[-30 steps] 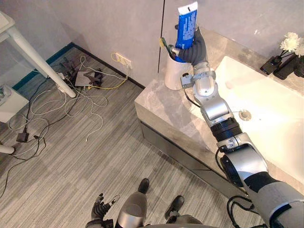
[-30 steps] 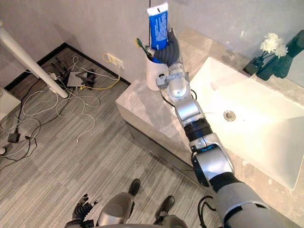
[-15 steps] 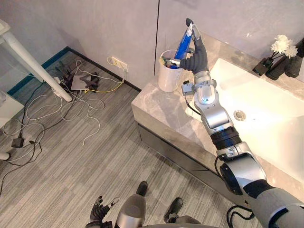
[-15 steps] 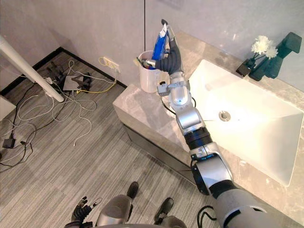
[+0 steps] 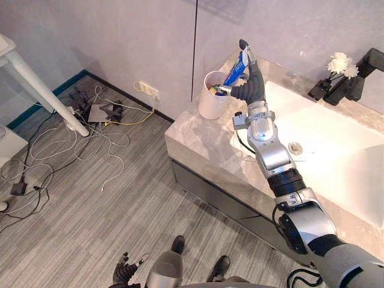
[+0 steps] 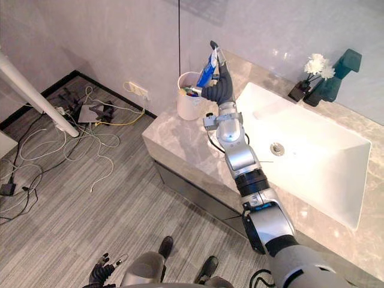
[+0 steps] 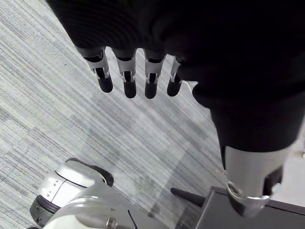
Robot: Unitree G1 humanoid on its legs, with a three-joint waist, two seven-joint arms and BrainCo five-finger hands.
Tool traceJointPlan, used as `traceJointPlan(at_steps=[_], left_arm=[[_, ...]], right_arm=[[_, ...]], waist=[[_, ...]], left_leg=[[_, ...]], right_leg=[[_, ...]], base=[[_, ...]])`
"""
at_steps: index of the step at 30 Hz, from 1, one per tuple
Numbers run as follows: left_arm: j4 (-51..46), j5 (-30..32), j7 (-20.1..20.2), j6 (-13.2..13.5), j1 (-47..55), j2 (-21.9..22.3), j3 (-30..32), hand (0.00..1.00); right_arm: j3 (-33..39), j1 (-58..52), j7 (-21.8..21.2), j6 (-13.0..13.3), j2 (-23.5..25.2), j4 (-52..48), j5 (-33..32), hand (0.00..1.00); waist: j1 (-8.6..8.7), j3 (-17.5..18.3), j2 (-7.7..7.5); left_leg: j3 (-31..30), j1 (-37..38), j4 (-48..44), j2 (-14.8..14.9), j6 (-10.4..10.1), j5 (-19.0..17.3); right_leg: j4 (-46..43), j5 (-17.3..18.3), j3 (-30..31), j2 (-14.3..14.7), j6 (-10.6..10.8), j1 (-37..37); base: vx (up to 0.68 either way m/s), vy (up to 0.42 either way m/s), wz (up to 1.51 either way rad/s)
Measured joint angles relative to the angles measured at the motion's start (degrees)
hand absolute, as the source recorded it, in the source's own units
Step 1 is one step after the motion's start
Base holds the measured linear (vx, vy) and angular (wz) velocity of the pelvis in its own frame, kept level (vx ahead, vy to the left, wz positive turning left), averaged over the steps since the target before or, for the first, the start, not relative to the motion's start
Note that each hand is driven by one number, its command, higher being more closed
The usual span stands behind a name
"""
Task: Organize washtable
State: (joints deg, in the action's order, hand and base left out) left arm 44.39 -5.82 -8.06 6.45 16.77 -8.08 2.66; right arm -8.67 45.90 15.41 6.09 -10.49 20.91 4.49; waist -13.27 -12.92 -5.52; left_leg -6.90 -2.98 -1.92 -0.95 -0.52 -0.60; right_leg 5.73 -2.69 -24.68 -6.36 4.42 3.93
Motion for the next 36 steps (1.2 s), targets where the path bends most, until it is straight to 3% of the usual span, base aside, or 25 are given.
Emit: traceJointPlan(at_steps=[22, 26, 30, 36], left_arm=[[1.73, -0.04, 0.72, -0.01, 0.02, -0.03, 0.14, 0.00], [1.83, -0.05, 0.71, -0.07, 0.03, -0.05, 0.24, 0.00], [2.29, -0.01, 0.71, -0.57, 0.06, -0.08, 0.43, 0.00], [3.51, 0.69, 1.70, -1.18, 0.72, -0.07, 1.06, 0.00]], right_arm=[[1.69, -0.53, -1.62, 0.00, -1.19, -1.82, -2.16, 0.00], [2.16, -3.00, -1.64, 0.23, -1.21, -8.58, -2.16, 0.00], [5.23, -12.48, -1.93, 1.47, -1.21, -17.46, -2.26, 0.00], [9.28, -20.64, -3.15, 2.38, -1.71, -22.31, -2.91, 0.00]], waist=[[0.22, 2.27, 0.09], [1.06, 2.29, 0.05], [1.92, 2.35, 0.03], [4.73, 3.35, 0.13]], left_leg=[[0.17, 0.86, 1.06, 0.00, 0.01, 0.46], [0.37, 1.01, 1.07, -0.03, 0.01, 0.47], [0.81, 1.84, 1.52, -0.06, 0.02, 0.47], [2.12, 2.69, 2.07, 0.11, 0.03, 0.44]], right_leg=[[0.00, -0.16, 0.36, -0.06, -0.22, 0.18], [0.00, -0.16, 0.40, -0.10, -0.22, 0.40], [0.00, -0.15, 0.95, -0.23, -0.19, 0.74], [0.00, -0.15, 2.16, -0.21, -0.19, 0.65]], base=[[0.00, 0.014, -0.01], [0.00, 0.000, 0.00], [0.00, 0.027, -0.07], [0.00, 0.021, -0.13]])
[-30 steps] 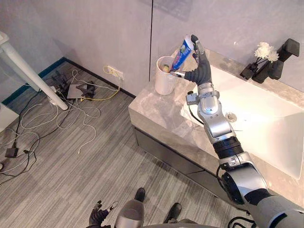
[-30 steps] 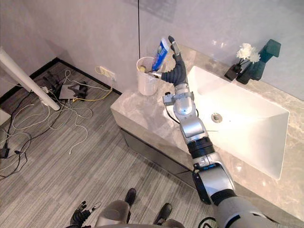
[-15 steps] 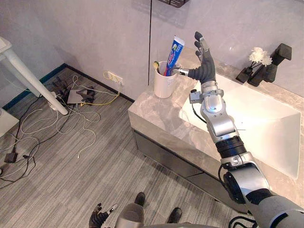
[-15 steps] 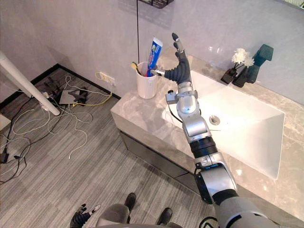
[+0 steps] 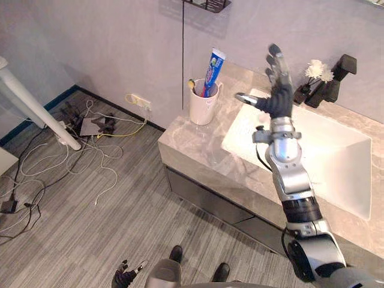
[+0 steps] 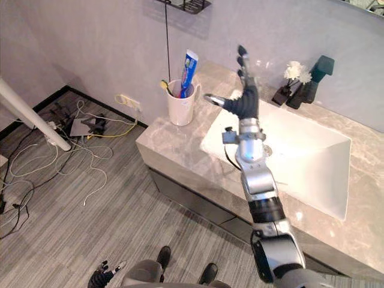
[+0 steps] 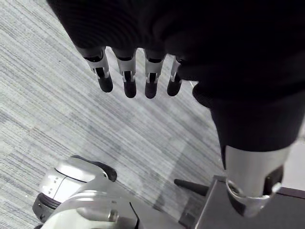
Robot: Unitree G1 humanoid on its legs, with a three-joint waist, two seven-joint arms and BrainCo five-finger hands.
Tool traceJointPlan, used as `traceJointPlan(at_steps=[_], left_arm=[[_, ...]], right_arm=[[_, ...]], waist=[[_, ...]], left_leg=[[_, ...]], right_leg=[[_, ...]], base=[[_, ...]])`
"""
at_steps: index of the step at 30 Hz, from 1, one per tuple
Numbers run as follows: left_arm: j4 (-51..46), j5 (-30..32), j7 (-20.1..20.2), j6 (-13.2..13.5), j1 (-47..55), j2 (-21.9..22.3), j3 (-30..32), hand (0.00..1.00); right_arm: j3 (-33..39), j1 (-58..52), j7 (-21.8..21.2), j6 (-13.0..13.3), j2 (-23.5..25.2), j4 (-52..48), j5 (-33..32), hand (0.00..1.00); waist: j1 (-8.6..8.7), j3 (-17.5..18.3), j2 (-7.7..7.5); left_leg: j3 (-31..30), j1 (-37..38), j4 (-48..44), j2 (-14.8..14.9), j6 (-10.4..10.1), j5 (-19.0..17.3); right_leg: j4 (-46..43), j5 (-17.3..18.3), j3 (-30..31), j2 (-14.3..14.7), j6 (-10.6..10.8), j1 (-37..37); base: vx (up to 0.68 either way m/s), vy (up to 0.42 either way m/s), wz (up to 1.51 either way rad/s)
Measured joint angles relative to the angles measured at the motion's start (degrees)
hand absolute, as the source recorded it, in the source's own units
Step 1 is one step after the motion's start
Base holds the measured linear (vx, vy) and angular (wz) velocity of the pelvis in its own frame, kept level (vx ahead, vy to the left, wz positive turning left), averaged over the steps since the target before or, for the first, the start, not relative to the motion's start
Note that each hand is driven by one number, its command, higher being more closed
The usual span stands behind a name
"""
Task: Organize washtable
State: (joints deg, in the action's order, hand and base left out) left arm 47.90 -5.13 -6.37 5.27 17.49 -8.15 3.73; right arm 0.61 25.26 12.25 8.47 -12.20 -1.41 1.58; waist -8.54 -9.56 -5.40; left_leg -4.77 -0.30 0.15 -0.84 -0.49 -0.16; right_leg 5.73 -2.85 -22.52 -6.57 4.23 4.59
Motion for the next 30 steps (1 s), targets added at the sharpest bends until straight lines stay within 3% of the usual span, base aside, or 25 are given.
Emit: traceJointPlan(at_steps=[4, 9, 14, 19, 24, 30], left_arm=[[0.02, 1.14, 0.19, -0.04, 0.05, 0.23, 0.72, 0.00], [0.11, 1.37, 0.19, -0.06, 0.04, 0.56, 0.98, 0.00], [1.31, 1.38, 0.19, -0.06, 0.04, 0.93, 1.22, 0.00], [2.26, 1.35, 0.37, -0.05, -0.54, 1.79, 1.45, 0.00], [3.40, 1.35, 0.93, -0.12, -0.67, 2.19, 1.61, 0.00], [3.31, 1.26, 1.28, -0.50, -1.27, 3.43, 1.71, 0.00]], right_arm=[[2.20, -3.49, -0.11, 0.25, -2.50, -5.46, 1.39, 0.00], [9.00, -7.23, 0.14, 1.66, -4.66, -12.45, 4.06, 0.00], [20.98, -10.38, 2.99, 3.90, -5.13, -15.91, 5.11, 0.00], [35.27, -17.79, 6.86, 4.31, -4.61, -15.70, 1.14, 0.00], [42.81, -25.71, 9.02, 4.01, 0.65, -10.22, -1.60, 0.00], [43.95, -37.09, 10.44, -0.11, 11.41, 0.02, -3.98, 0.00]], waist=[[1.40, 0.11, -0.01], [1.76, 1.23, 0.30], [3.92, 2.45, 1.00], [5.86, 4.08, 2.60], [7.78, 4.97, 3.68], [8.19, 7.07, 4.96]], left_leg=[[1.02, 0.81, 0.32, 0.16, 0.03, -0.05], [2.71, 2.14, 1.41, 0.39, 0.06, -0.08], [3.97, 3.23, 1.95, 0.47, 0.25, -0.32], [5.40, 3.26, 2.30, 0.57, 0.32, -0.53], [6.30, 4.06, 3.07, 0.84, 0.29, -0.55], [7.93, 4.14, 3.72, 0.90, 0.29, -0.80]], right_leg=[[0.00, -0.03, 1.08, 0.06, -0.01, 0.13], [0.01, -0.04, 2.66, 0.14, -0.01, 0.20], [0.01, -0.04, 4.11, 0.17, 0.00, -0.02], [0.02, -0.10, 5.59, 0.25, 0.00, -0.96], [0.08, -0.05, 6.52, 0.50, 0.02, -1.05], [0.03, 0.21, 7.06, 0.41, 0.14, -1.78]], base=[[0.00, 0.017, -0.13], [0.00, 0.016, -0.17], [-0.01, 0.012, -0.15], [0.00, 0.008, -0.16], [0.00, -0.005, -0.12], [0.00, 0.007, -0.09]])
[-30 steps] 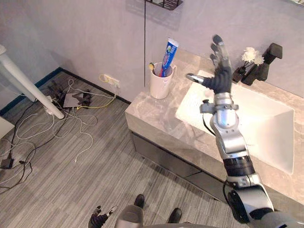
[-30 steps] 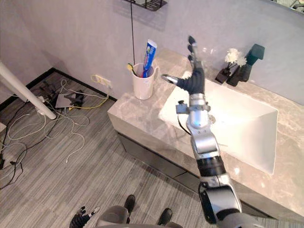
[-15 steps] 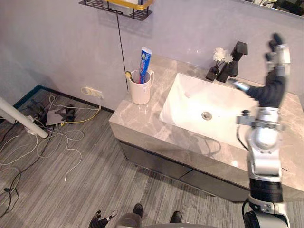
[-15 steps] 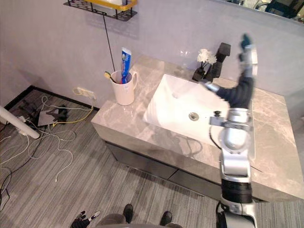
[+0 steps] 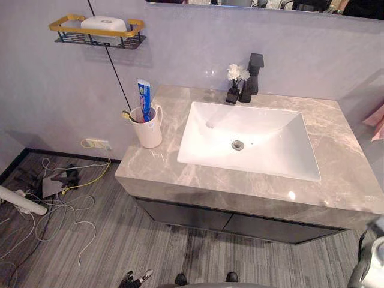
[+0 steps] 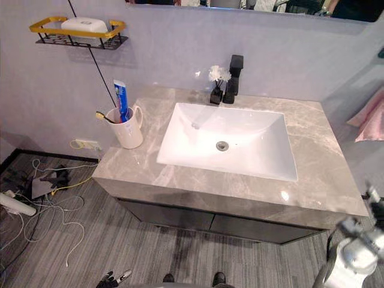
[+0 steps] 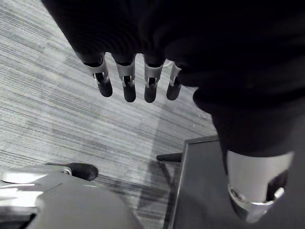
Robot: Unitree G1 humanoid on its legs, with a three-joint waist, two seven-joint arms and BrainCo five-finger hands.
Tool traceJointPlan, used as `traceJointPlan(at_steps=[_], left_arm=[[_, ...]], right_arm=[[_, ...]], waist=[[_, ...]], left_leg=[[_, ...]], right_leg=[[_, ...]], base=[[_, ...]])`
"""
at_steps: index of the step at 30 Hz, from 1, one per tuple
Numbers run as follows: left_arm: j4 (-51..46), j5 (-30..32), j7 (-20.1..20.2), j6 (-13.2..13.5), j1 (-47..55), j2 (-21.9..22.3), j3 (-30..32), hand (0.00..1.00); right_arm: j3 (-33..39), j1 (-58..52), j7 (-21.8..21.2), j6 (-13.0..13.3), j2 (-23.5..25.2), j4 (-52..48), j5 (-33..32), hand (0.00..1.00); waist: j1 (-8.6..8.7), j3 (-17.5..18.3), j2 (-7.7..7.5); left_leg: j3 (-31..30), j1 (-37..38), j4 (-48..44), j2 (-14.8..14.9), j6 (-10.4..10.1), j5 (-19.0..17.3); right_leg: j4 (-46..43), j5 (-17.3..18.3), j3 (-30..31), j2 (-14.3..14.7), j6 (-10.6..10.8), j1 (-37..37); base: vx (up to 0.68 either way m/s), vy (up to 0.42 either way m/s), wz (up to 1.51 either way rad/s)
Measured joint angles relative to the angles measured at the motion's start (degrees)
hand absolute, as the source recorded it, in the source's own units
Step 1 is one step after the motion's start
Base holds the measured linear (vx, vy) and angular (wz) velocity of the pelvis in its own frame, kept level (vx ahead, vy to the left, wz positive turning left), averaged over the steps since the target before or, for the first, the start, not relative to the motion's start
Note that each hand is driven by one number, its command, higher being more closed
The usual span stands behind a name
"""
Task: Organize washtable
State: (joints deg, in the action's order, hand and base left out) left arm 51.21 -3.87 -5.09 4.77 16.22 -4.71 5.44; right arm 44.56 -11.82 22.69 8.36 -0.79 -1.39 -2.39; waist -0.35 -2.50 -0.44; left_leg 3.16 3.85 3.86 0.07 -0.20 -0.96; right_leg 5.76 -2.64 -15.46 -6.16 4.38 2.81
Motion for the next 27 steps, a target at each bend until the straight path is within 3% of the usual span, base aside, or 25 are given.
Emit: traceJointPlan(at_steps=[5, 10, 21, 27], left_arm=[[-0.15, -1.34, -0.25, 0.01, -1.05, 1.27, 1.81, 0.00], [-0.14, -2.81, -0.39, 0.05, -1.53, 1.57, 1.81, 0.00], [2.35, -3.17, 0.02, 0.25, -3.40, 0.52, -0.22, 0.00], [2.87, -1.97, 0.10, 0.63, -4.12, -0.66, -1.69, 0.00]], right_arm=[[-3.21, -3.45, -0.16, -1.53, 5.03, 8.05, -6.21, 0.00], [-5.74, -4.11, -2.54, -2.06, 5.51, 19.91, -11.25, 0.00], [-16.44, -2.62, -15.28, -4.80, 4.03, 44.28, -8.92, 0.00], [-21.02, 0.21, -16.75, -4.92, 2.39, 50.86, -6.29, 0.00]], waist=[[-0.42, 0.20, 0.21], [-0.46, 0.48, 0.23], [-0.70, 0.38, 0.15], [-0.57, -0.37, -0.46]], left_leg=[[1.02, 1.10, -1.17, 0.46, -0.16, -1.04], [2.36, 1.52, -2.77, 1.25, -0.53, -2.70], [0.52, 3.77, -2.26, 0.99, -0.67, -2.73], [-0.95, 3.52, -2.16, 0.46, -0.65, -2.67]], right_leg=[[-0.02, 0.81, -0.70, -0.05, 0.33, 1.34], [-1.10, 1.43, -3.57, -0.31, 0.34, 2.13], [-1.60, 1.38, -4.79, -0.46, 0.55, 4.11], [-1.40, 1.26, -5.47, -0.80, 0.73, 4.22]], base=[[0.00, -0.003, -0.08], [-0.02, -0.004, -0.14], [0.02, 0.008, 0.06], [-0.05, 0.015, 0.07]])
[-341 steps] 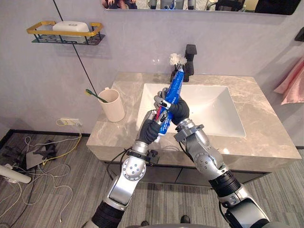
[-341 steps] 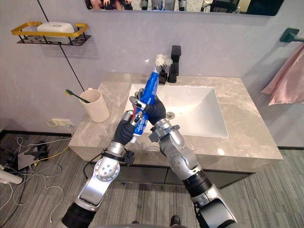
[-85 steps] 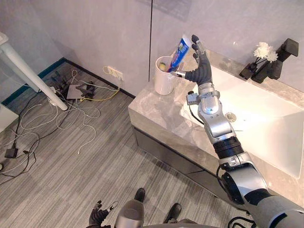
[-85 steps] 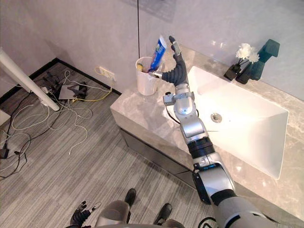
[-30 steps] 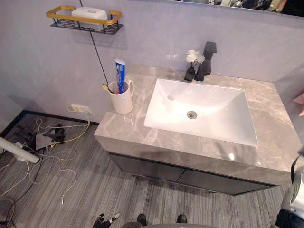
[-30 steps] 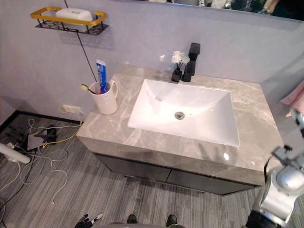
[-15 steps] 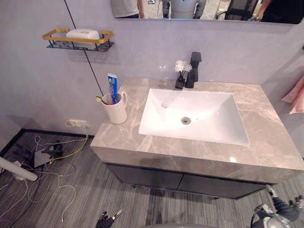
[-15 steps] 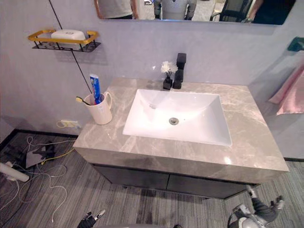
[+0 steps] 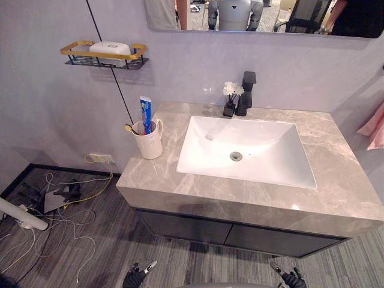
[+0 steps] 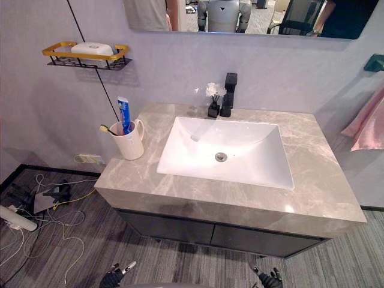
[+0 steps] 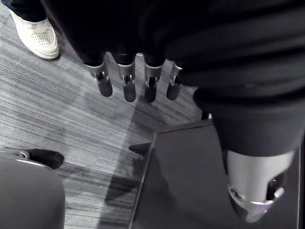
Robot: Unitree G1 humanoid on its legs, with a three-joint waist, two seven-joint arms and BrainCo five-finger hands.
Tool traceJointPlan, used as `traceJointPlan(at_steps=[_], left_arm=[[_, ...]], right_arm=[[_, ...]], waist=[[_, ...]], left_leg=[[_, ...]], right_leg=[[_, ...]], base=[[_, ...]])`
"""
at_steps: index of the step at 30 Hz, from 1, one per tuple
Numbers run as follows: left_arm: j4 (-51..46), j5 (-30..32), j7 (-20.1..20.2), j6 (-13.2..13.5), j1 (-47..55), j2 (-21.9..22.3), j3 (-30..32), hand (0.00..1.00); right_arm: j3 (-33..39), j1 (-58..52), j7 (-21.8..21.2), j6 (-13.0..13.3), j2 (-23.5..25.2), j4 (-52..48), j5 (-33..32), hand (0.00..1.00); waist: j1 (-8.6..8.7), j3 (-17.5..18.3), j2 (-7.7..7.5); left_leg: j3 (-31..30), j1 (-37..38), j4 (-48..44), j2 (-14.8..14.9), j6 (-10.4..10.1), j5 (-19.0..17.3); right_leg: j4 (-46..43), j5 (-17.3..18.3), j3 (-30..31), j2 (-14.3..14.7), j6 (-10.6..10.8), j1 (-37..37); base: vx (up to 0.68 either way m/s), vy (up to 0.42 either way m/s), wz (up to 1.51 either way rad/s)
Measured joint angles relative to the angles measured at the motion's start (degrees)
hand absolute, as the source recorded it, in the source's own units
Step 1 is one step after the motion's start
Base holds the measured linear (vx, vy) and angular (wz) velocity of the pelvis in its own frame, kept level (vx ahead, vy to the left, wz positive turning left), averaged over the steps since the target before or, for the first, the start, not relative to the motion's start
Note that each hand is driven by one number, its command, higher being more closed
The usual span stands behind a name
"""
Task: Organize washtable
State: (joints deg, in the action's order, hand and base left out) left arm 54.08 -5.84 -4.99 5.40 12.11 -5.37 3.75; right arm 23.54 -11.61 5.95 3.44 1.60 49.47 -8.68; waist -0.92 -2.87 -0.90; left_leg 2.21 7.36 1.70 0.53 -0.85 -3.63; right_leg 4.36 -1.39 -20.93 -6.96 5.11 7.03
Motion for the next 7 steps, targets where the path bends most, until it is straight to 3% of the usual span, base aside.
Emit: traceJointPlan(at_steps=[7], left_arm=[[1.41, 1.68, -0.03, 0.04, -1.70, -1.74, -2.02, 0.00]], right_arm=[[-4.25, 2.54, -0.47, 0.01, -1.56, 4.20, 2.50, 0.00]], waist=[[0.01, -2.12, -1.04]], left_leg=[[-2.16, -0.52, 0.11, -0.94, 0.18, 0.31]], right_leg=[[1.28, -0.39, -2.20, -0.23, 0.53, 1.06]], base=[[0.00, 0.018, 0.15]])
